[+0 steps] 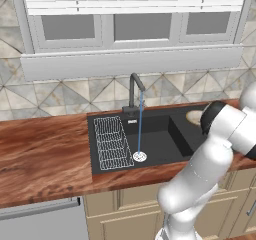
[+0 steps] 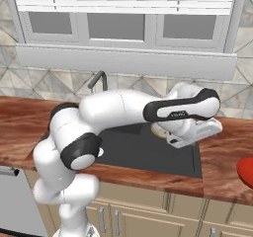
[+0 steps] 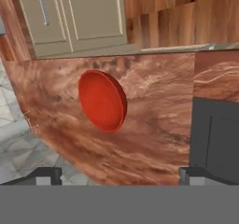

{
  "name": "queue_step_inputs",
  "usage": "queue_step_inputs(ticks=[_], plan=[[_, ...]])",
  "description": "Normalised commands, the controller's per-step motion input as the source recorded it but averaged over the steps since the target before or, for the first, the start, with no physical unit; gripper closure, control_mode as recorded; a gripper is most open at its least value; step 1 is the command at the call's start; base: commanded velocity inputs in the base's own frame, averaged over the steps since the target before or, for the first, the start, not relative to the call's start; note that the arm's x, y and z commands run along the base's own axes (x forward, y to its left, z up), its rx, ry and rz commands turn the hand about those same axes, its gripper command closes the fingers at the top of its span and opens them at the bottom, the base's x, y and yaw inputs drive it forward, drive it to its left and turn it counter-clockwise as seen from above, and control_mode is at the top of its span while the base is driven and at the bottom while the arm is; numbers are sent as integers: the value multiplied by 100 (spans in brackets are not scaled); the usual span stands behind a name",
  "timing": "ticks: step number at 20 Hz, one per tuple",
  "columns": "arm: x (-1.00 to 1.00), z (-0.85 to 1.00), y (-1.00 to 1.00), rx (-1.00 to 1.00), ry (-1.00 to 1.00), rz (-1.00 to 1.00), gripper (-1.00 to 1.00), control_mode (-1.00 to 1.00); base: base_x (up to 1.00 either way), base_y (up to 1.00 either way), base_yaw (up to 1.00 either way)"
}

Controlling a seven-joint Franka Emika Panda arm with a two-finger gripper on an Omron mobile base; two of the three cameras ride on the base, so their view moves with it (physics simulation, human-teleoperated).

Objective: Rinse each bowl for a few seconds and place them down in the sink or on the counter.

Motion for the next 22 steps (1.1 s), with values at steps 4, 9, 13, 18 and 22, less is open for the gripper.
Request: queue_step_inputs(ticks=[4, 9, 13, 18, 22], plan=[[-17, 41, -30, 27, 23, -19, -100, -100, 0, 0, 0], [-6, 43, -27, 25, 24, -15, -100, -100, 0, 0, 0], [0, 35, -37, 23, 22, -11, -100, -100, 0, 0, 0], [-2, 39, -32, 31, 16, -6, -100, -100, 0, 0, 0], [-8, 54, -27, 28, 13, -9, -100, -100, 0, 0, 0]])
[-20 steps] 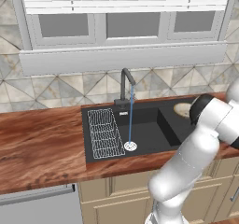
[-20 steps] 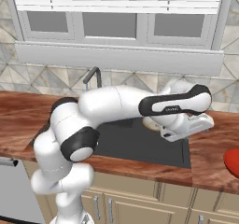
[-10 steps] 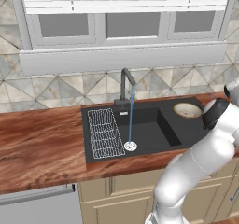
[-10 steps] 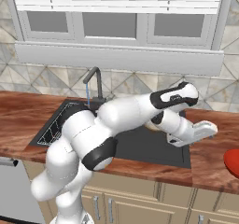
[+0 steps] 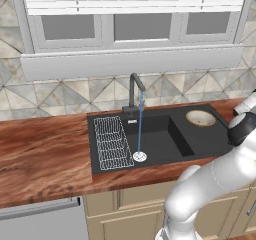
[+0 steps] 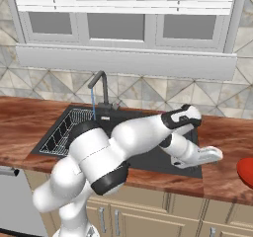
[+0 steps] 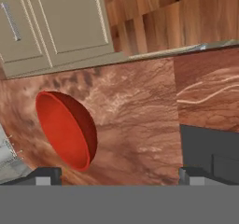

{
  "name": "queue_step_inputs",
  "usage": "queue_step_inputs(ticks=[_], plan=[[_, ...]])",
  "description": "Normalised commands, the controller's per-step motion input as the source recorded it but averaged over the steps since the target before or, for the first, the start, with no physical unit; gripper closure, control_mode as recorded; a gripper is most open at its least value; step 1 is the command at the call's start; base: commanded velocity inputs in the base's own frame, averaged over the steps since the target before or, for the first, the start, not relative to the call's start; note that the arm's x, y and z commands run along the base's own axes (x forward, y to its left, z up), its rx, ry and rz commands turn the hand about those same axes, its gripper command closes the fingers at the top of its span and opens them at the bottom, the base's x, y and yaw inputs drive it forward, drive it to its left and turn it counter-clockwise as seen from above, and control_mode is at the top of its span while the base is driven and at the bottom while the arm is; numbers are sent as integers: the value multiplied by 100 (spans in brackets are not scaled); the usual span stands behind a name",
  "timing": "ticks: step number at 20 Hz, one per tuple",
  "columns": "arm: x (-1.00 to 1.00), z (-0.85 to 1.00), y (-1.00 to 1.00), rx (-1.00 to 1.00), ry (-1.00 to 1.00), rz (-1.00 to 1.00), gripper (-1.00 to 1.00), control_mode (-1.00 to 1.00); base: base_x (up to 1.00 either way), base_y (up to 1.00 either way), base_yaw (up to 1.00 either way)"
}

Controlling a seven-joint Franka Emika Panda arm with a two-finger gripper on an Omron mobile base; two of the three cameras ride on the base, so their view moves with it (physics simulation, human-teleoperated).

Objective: Rinse each bowl for a few seconds and place them down in the sink or on the counter.

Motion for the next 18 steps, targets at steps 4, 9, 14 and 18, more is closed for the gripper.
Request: queue_step_inputs(ticks=[4, 9, 14, 18], plan=[[-1, 62, -26, 22, 12, -9, -100, -100, 0, 0, 0], [-2, 65, -16, 10, 2, -6, -100, -100, 0, 0, 0], [0, 62, -1, -1, 0, -3, -100, -100, 0, 0, 0], [0, 48, -8, -1, 4, -5, -100, -100, 0, 0, 0]])
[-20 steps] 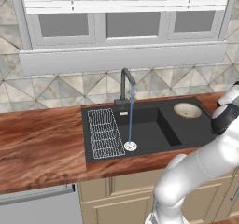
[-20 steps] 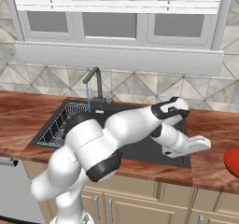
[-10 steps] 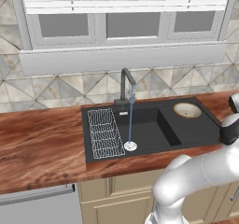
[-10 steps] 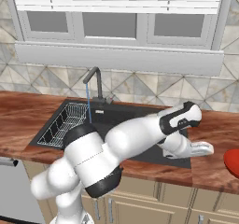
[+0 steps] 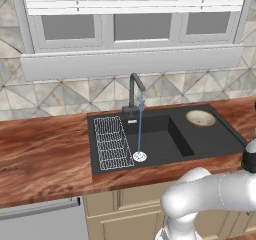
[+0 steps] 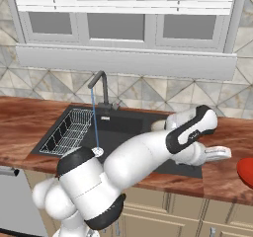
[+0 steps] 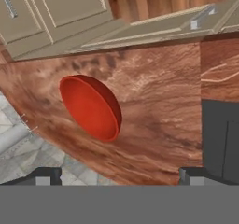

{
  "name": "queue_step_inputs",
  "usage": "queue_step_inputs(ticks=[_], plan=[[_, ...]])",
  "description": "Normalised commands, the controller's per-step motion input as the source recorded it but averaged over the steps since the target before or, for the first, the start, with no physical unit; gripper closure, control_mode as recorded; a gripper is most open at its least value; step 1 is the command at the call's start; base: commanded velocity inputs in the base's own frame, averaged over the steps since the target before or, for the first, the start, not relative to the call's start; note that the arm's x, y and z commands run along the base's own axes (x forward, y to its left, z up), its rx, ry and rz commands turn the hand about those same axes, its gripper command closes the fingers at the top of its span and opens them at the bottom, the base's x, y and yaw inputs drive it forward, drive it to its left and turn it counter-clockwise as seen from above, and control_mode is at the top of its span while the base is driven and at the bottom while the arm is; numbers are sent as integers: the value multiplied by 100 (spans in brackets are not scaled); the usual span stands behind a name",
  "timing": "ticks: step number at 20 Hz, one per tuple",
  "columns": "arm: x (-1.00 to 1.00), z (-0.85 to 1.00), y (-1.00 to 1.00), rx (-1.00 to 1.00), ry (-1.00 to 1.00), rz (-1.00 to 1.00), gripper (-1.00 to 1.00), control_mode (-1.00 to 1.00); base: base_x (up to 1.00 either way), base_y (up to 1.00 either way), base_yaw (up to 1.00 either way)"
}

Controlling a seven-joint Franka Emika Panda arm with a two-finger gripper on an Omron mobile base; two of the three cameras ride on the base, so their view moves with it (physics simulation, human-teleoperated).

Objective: Rinse each bowl for a few seconds and place them down in the sink or on the counter.

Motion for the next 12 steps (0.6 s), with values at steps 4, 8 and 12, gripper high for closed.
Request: queue_step_inputs(ticks=[4, 8, 12], plan=[[0, 33, -28, 0, 15, -14, -100, -100, 0, 0, 0], [0, 30, -37, 2, 19, -16, -100, -100, 0, 0, 0], [0, 26, -33, 3, 20, -15, -100, -100, 0, 0, 0]])
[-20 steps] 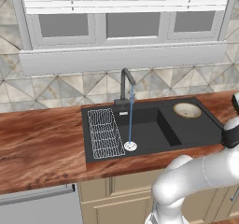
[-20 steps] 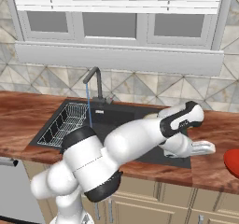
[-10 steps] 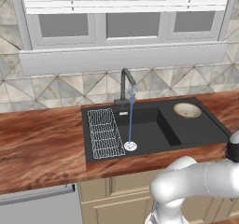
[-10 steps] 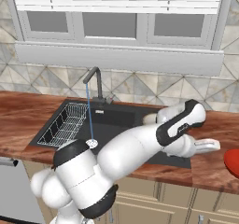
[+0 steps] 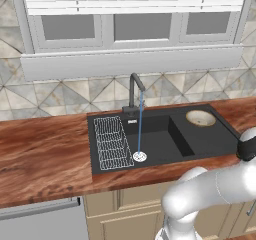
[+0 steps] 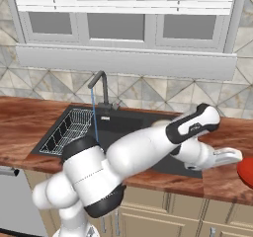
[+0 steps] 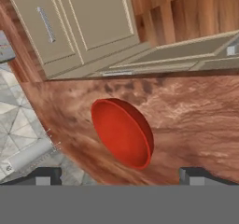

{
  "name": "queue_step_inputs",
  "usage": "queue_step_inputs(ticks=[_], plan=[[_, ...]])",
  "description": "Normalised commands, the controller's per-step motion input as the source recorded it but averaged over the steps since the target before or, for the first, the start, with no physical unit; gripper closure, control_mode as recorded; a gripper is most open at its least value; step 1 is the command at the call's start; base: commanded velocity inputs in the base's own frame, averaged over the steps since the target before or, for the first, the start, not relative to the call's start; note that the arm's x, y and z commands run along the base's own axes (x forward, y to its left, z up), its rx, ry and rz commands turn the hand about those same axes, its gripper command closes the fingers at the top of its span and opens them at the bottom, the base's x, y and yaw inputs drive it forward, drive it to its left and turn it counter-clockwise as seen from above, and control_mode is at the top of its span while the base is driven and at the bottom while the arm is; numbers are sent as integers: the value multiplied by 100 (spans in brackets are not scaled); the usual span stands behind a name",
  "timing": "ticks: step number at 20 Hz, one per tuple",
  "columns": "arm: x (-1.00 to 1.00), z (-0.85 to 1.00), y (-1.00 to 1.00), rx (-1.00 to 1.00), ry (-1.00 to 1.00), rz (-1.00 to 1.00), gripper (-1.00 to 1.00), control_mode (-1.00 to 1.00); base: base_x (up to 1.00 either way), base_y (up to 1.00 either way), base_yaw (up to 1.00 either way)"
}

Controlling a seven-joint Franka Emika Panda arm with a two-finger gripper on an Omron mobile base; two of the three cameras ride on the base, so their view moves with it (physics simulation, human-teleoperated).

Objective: Rinse each bowl for a few seconds and place them down in the sink or on the counter.

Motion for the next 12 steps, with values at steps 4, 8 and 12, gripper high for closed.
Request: queue_step_inputs(ticks=[4, 8, 12], plan=[[0, 15, -19, 3, 23, -13, -100, -100, 0, 0, 0], [0, 13, -8, 3, 25, -11, -100, -100, 0, 0, 0], [0, 17, -3, 5, 23, -8, -100, -100, 0, 0, 0]])
